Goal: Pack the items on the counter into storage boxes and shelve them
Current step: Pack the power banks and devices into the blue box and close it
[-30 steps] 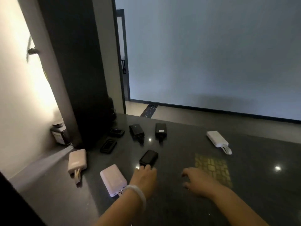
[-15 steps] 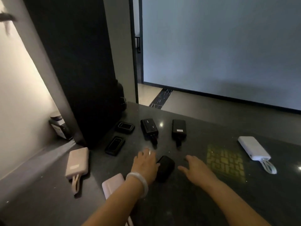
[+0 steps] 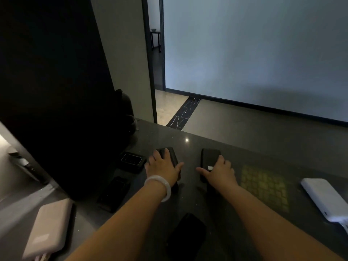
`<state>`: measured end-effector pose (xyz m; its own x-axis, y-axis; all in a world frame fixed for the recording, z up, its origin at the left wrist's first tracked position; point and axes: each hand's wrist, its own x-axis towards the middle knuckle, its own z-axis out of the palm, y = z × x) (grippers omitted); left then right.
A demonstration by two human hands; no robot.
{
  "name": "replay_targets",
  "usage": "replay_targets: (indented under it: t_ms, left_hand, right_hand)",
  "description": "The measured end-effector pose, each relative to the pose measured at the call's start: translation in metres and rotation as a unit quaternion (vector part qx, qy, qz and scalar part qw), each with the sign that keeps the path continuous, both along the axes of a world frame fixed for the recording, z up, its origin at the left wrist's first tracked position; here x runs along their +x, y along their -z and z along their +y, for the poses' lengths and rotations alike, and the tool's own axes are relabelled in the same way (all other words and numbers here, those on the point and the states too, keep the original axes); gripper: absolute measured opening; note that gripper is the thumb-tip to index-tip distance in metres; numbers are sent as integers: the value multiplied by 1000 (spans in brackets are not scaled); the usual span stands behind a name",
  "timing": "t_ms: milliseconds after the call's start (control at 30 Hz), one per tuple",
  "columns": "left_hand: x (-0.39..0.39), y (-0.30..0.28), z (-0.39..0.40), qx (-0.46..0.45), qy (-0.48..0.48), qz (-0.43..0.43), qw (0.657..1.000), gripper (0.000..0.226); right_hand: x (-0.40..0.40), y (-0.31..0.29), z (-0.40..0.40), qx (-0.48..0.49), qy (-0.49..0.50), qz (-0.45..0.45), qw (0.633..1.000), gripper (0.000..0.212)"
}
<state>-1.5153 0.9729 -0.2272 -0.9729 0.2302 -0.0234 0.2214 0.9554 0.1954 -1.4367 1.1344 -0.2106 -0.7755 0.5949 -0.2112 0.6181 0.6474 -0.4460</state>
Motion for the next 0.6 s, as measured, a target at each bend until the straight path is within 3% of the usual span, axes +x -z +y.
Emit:
replay_targets:
  t_ms: [167, 300, 600]
  left_hand:
    - [-17, 12, 15, 7, -61, -52, 997, 97]
    - [-14, 18, 20, 27, -68, -48, 996, 88]
    - [41, 18, -3, 76, 88, -93, 989, 85]
  right_hand:
    - [-28, 11, 6, 58, 32, -37, 997, 122]
    - [-33, 18, 10, 68, 25, -20, 997, 114]
    - [57, 23, 3, 59, -4, -28, 998, 103]
